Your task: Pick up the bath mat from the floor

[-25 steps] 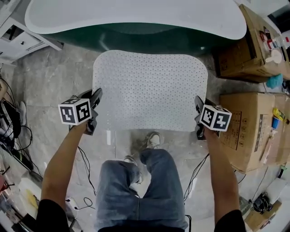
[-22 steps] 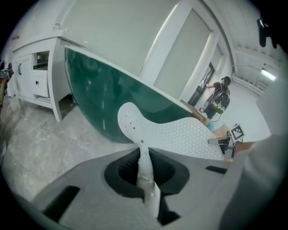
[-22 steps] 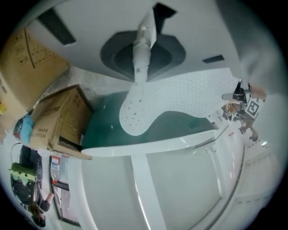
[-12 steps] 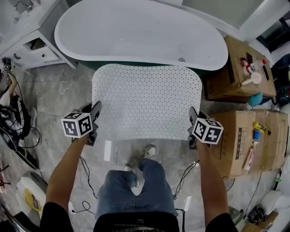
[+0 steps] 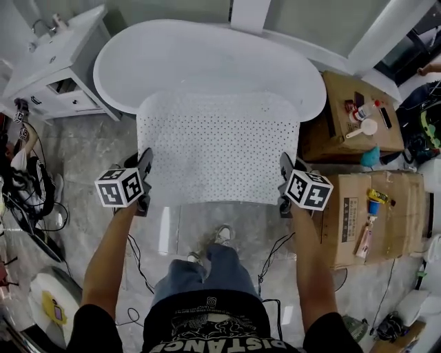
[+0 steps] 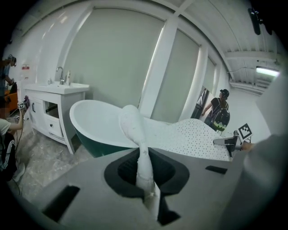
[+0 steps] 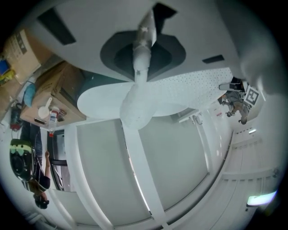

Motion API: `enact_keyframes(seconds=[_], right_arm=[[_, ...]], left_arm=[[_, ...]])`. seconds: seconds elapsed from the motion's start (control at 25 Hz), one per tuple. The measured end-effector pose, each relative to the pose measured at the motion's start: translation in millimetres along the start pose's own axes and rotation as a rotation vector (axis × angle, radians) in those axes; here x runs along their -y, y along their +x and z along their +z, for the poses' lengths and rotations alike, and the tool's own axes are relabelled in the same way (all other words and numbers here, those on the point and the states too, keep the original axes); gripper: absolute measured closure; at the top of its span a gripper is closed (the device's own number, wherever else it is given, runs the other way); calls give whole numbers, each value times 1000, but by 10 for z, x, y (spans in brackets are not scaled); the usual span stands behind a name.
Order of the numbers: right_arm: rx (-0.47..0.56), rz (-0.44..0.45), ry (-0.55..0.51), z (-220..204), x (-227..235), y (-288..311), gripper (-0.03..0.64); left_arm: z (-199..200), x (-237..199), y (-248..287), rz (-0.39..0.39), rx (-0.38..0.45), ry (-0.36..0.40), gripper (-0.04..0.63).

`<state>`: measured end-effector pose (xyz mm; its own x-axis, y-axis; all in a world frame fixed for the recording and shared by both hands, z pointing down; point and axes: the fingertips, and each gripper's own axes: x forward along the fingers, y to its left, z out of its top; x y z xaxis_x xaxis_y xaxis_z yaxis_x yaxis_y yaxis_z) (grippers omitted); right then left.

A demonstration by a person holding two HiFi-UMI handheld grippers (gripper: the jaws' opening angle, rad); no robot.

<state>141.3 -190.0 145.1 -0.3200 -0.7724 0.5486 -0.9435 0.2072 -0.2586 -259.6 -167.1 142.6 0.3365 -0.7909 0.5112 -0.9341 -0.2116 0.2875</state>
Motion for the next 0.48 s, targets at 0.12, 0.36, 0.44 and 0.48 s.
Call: enact_keyframes(seconds=[0.12,0.36,0.44,0.48], right_arm=[[39,11,-13,322,-2,-126,589],[113,37,-66,829,-87,-349,589],[136,44,-78,950,-157,-396,589],[147,47,-84,1002,-195,-420,588]], left_arm=[[297,148,-57,29,42,7,566],[747,478,-199,39,104,33,566],[868,509,-282,49,123,44,566],[923,514,-326,55,133,45,566]])
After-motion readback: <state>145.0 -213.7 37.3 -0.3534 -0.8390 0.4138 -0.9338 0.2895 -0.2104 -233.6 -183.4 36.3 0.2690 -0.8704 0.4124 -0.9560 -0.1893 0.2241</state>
